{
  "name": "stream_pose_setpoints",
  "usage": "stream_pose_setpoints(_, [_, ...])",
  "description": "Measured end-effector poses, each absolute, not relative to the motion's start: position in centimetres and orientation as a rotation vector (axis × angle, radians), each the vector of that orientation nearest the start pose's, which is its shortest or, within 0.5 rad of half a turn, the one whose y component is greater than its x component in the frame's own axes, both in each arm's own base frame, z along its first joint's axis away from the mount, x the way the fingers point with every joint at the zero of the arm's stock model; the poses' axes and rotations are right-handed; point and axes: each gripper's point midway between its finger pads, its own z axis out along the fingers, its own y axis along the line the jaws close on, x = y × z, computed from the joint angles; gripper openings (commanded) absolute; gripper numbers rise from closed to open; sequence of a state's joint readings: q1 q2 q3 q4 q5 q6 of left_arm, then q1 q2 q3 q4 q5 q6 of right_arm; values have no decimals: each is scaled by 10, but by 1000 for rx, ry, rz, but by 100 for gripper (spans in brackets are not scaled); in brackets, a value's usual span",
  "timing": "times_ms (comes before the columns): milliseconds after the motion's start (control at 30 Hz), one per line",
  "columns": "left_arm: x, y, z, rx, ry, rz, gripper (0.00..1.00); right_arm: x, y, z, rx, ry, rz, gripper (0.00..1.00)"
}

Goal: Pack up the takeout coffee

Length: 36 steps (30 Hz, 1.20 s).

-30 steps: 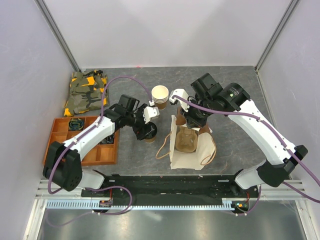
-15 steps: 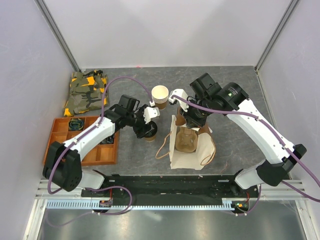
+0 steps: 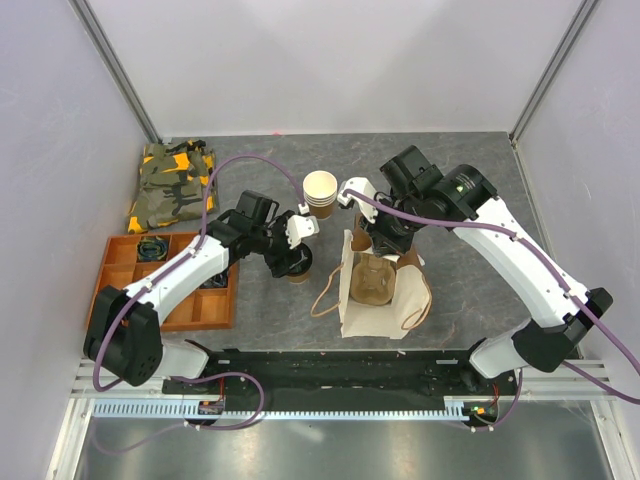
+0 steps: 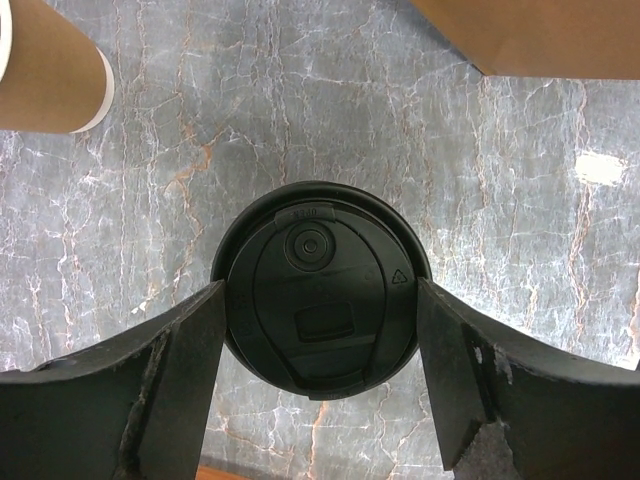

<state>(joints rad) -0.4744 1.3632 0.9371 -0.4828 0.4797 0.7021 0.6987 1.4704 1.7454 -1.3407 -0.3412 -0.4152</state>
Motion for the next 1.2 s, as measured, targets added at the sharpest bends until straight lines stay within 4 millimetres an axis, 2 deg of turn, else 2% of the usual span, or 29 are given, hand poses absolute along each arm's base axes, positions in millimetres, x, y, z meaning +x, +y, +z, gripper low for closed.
stream_pose_setpoints(467, [276, -204, 113, 1517, 1874, -440, 82, 202, 224, 266, -1492, 2184, 546, 0])
stream_pose_setpoints(633, [276, -205, 112, 1532, 1863, -419, 72, 203, 224, 266, -1488, 2186, 546, 0])
stream_pose_setpoints(667, [276, -206, 112, 1535, 1859, -416, 66, 203, 224, 266, -1486, 2186, 545, 0])
stream_pose_setpoints(767, [277, -206, 113, 1537, 1857, -409, 57, 203, 223, 267, -1485, 2187, 546, 0])
stream_pose_setpoints(900, [275, -203, 115, 1537, 1865, -389, 54, 203, 224, 266, -1484, 2188, 552, 0])
stream_pose_setpoints(1000, [267, -198, 122, 1535, 1868, -388, 53, 201, 224, 264, -1483, 2197, 563, 0])
stream_pose_setpoints(1200, [248, -188, 152, 1508, 1843, -383, 52, 199, 225, 265, -1469, 2208, 604, 0])
